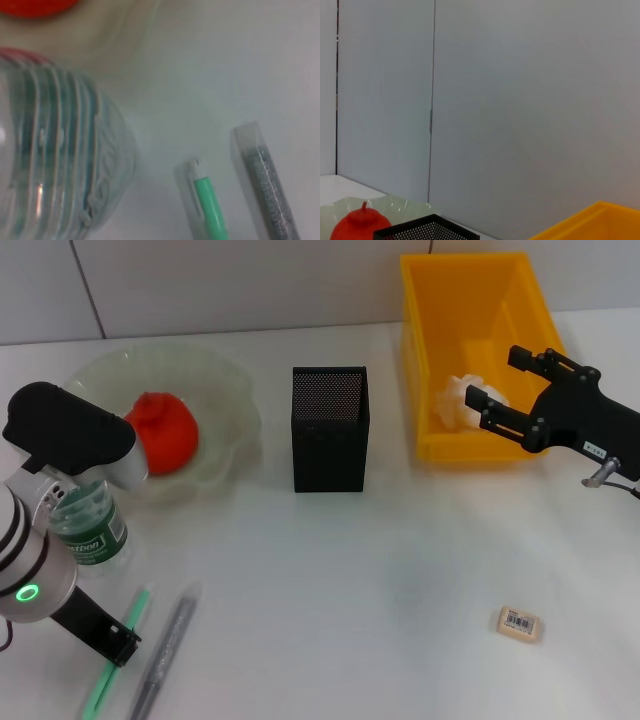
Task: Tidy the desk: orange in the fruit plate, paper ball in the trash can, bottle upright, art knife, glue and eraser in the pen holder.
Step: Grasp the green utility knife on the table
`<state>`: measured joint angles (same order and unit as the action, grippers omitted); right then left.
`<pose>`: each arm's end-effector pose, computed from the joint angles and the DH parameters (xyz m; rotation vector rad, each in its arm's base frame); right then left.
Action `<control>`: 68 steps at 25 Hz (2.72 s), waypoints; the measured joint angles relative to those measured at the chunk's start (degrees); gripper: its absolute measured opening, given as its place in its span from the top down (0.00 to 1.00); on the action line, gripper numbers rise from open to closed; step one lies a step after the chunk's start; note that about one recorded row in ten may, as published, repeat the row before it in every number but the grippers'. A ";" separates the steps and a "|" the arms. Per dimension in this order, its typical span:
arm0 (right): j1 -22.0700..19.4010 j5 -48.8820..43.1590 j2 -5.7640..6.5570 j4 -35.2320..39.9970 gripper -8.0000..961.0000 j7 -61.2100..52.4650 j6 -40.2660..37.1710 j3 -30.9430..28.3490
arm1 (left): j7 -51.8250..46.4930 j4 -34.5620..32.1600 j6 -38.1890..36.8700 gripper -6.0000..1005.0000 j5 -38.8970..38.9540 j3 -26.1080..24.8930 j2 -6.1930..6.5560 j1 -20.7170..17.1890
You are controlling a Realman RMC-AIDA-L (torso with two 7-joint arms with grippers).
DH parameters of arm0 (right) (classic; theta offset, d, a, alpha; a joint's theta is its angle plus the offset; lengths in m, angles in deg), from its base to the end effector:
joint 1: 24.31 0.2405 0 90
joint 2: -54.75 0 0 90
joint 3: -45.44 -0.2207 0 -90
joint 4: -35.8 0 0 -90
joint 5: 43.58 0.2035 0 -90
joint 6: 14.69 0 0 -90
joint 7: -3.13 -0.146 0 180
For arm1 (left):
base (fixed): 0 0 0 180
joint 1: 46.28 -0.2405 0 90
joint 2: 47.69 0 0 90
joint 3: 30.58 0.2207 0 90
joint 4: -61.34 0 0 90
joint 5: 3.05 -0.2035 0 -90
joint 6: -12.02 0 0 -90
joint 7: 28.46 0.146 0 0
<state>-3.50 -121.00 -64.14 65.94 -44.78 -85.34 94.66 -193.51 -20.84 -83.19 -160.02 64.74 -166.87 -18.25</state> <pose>0.2734 0.3213 0.0339 -2.1521 0.3812 0.7278 -0.1838 0.2840 -0.0076 -2.4031 -1.1252 0.8475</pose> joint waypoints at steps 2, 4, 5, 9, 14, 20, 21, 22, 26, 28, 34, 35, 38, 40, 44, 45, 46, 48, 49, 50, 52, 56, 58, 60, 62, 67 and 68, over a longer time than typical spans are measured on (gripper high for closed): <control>0.00 0.00 -0.01 0.00 0.20 0.00 0.00 0.00 | 0.00 0.00 -0.12 0.73 0.01 0.10 0.00 0.13; 0.01 0.00 -0.01 0.00 0.20 0.00 -0.01 0.00 | 0.00 0.06 -0.25 0.76 0.03 0.05 0.00 0.20; 0.06 0.00 -0.03 0.00 0.20 0.01 -0.01 0.00 | 0.00 0.37 -0.42 0.77 0.08 -0.05 0.00 0.38; 0.12 0.00 -0.03 0.00 0.20 0.01 -0.02 0.00 | 0.00 0.59 -0.45 0.81 0.14 -0.25 0.00 0.53; 0.12 0.00 -0.03 0.00 0.20 0.02 0.31 0.00 | 0.00 0.62 -0.32 0.87 0.59 -0.49 0.00 0.58; 0.11 0.00 -0.03 0.00 0.20 0.02 0.56 0.00 | 0.00 0.62 -0.17 0.89 0.65 -0.54 0.00 0.98; 0.11 0.00 -0.03 0.00 0.20 0.02 0.56 0.00 | 0.00 0.62 -0.17 0.89 0.65 -0.54 0.00 0.98; 0.11 0.00 -0.03 0.00 0.20 0.02 0.56 0.00 | 0.00 0.62 -0.17 0.90 0.65 -0.56 0.00 1.01; 0.14 0.00 -0.03 0.00 0.20 0.03 0.75 0.00 | 0.00 0.62 -0.01 0.91 0.64 -0.79 0.00 1.15; 0.19 -0.01 -0.03 0.00 0.20 0.07 0.96 0.00 | 0.00 0.62 -0.02 0.92 0.63 -0.78 0.00 1.21; 0.53 0.00 -0.03 0.00 0.20 0.09 1.26 0.00 | 0.04 1.24 -0.11 0.93 0.48 -0.68 0.00 1.40; 0.69 0.00 -0.03 0.00 0.20 0.10 1.30 0.00 | 0.04 1.26 -0.11 0.93 0.41 -0.78 0.00 1.41; 0.90 0.00 -0.03 -0.13 0.20 0.11 1.30 0.00 | 0.06 1.29 -0.11 0.93 0.27 -0.88 0.00 1.41; 1.12 0.00 0.03 -0.36 0.20 0.11 1.34 0.00 | 0.06 1.17 -0.12 0.93 0.19 -0.87 0.00 1.42; 1.24 0.00 0.05 -0.40 0.20 0.11 1.39 0.00 | 0.08 1.20 -0.18 0.85 0.16 -0.87 0.00 1.62; 1.27 0.00 0.06 -0.41 0.20 0.11 1.40 0.00 | 0.08 1.23 -0.18 0.83 0.13 -0.87 0.00 1.79; 1.27 0.00 0.06 -0.41 0.20 0.11 1.40 0.00 | 0.08 1.23 -0.18 0.82 0.13 -0.87 0.00 1.79; 1.27 0.00 0.06 -0.42 0.20 0.11 1.40 0.00 | 0.09 1.18 -0.13 0.79 0.09 -0.87 0.00 2.02; 1.27 0.00 0.06 -0.43 0.20 0.13 1.40 0.00 | 0.09 1.17 -0.08 0.78 0.08 -0.87 0.00 2.24; 1.27 0.00 0.06 -0.44 0.20 0.22 1.40 0.00 | 0.11 1.25 -0.01 0.77 0.08 -0.86 0.00 2.68; 1.27 0.00 0.06 -0.45 0.20 0.30 1.40 0.00 | 0.13 1.32 0.01 0.74 0.08 -0.85 0.00 2.85; 1.25 0.00 0.05 -0.53 0.20 0.64 1.98 0.00 | 0.18 1.38 0.06 0.69 0.07 -0.65 0.00 3.26; 1.25 -0.01 0.02 -0.53 0.20 0.70 2.26 0.00 | 0.30 1.57 0.13 0.68 0.08 -0.34 0.00 3.85; 1.25 0.00 0.00 -0.53 0.20 0.75 2.33 0.00 | 0.39 1.87 0.15 0.68 0.08 -0.32 0.00 4.18; 1.25 0.00 -0.01 -0.53 0.20 0.78 2.36 0.00 | 0.51 2.15 0.17 0.68 0.09 -0.30 0.00 4.48; 1.25 0.00 -0.03 -0.53 0.20 0.81 2.64 0.00 | 0.66 3.01 0.41 0.68 0.28 -0.07 0.00 5.34; 1.25 -0.01 -0.03 -0.53 0.20 0.81 2.66 0.00 | 0.67 3.50 0.49 0.68 0.34 -0.05 0.00 5.63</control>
<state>-2.25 -121.01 -64.17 65.42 -43.98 -82.68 94.66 -192.85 -17.34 -82.70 -159.68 64.69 -166.87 -12.62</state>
